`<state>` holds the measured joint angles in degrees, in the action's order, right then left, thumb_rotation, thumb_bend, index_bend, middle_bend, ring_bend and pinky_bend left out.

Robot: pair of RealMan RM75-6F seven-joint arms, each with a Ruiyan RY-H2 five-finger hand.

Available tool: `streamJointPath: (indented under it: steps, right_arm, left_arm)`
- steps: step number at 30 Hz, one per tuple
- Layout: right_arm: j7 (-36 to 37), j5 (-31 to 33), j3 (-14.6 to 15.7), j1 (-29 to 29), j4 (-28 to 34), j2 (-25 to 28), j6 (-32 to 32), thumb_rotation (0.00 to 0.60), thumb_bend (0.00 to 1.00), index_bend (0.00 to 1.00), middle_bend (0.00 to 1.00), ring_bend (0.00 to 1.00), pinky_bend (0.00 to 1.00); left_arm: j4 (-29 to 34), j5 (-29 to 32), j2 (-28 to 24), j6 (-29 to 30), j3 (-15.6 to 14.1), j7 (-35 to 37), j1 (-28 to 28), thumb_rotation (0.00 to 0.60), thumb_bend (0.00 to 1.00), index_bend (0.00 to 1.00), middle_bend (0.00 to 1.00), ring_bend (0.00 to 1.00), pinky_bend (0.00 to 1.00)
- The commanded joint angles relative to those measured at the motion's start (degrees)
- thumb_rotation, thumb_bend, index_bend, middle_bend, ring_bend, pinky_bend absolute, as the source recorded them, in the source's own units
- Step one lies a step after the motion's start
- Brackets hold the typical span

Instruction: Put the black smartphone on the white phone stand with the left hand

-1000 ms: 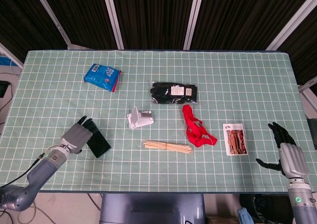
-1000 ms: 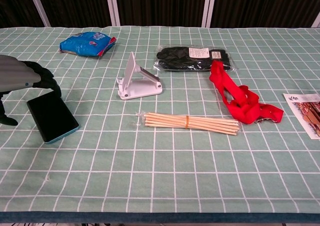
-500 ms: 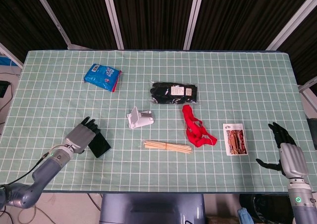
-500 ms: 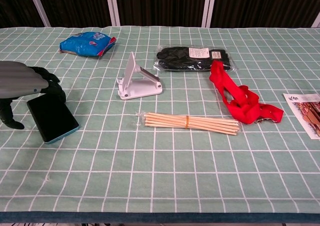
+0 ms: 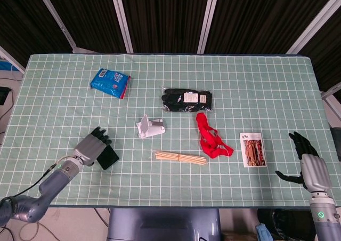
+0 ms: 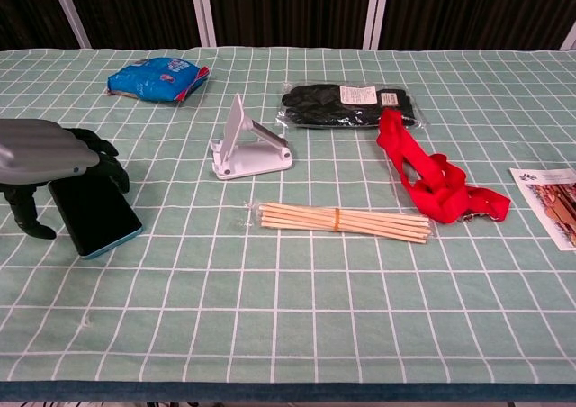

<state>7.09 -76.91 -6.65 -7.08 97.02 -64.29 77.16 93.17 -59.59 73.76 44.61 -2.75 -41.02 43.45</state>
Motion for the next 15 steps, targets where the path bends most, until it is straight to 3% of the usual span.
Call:
streamJointPath:
  steps: [1, 15]
  right_arm:
    - [0.04, -0.02, 0.01, 0.01, 0.02, 0.01, 0.0, 0.6, 0.11, 0.0, 0.0, 0.0, 0.15]
    - [0.33, 0.04, 0.0, 0.06, 0.09, 0.07, 0.0, 0.6, 0.11, 0.0, 0.0, 0.0, 0.15]
  left_arm:
    - [-0.31, -0.24, 0.41, 0.12, -0.31, 0.38, 0.24, 0.6, 0.15, 0.2, 0.18, 0.0, 0.0]
    - [-1.46, -0.52, 1.09, 0.58, -1.52, 1.6, 0.75, 0.6, 0.15, 0.23, 0.26, 0.0, 0.0]
